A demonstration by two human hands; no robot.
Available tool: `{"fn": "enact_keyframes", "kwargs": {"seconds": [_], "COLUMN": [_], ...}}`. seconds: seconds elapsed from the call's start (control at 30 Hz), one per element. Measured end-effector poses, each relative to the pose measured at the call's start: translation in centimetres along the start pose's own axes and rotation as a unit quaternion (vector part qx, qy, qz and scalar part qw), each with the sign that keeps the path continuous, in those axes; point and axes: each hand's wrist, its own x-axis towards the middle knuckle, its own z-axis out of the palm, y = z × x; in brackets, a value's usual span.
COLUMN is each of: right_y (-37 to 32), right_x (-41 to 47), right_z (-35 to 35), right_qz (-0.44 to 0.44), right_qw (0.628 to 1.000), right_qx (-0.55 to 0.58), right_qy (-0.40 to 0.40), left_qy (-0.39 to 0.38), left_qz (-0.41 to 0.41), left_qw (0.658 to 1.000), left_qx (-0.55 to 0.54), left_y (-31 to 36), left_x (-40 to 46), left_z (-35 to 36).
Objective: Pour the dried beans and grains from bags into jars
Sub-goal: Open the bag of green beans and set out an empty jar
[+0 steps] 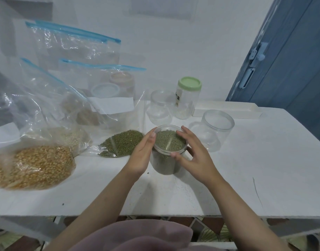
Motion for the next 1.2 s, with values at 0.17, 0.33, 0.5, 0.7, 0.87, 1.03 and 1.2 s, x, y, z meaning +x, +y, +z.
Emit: {"fn": "enact_keyframes", "kwargs": {"seconds": [0.17, 0.33, 0.5, 0.7, 0.87, 1.03, 1.2], "right_y": [0.1, -0.1, 0.0, 0.1, 0.2, -0.3, -0.4], "right_x": [0.4, 0.7, 0.8, 0.7, 0.4, 0.6, 1.5], "right_z": [0.4, -0.1, -0.1, -0.1, -0.3, -1.1, -1.9], "right_qz": [0.014, 0.096, 0.142, 0.138, 0.127, 0.070, 0.012], "right_qw": [0.998, 0.971, 0.952, 0.951, 0.958, 0.988, 0.994], "right_qx": [0.060, 0.216, 0.254, 0.260, 0.250, 0.130, 0.023], "right_qy": [0.013, 0.025, 0.098, 0.091, 0.057, -0.042, -0.105], "left_qy": [-0.040, -0.098, -0.134, -0.145, -0.144, -0.141, -0.142], "left_qz": [-0.029, -0.030, -0.020, -0.009, -0.004, -0.005, -0.004], "left_qw": [0.999, 0.995, 0.990, 0.989, 0.989, 0.989, 0.989], "left_qx": [-0.004, -0.004, 0.026, 0.035, 0.037, 0.040, 0.046], "left_y": [-0.4, 0.0, 0.3, 0.3, 0.1, 0.2, 0.3], "left_x": [-0.1, 0.1, 0.1, 0.0, 0.1, 0.3, 0.5], "left_z": [-0.8, -2.1, -2.6, -2.5, -2.5, -2.5, -2.6]}}
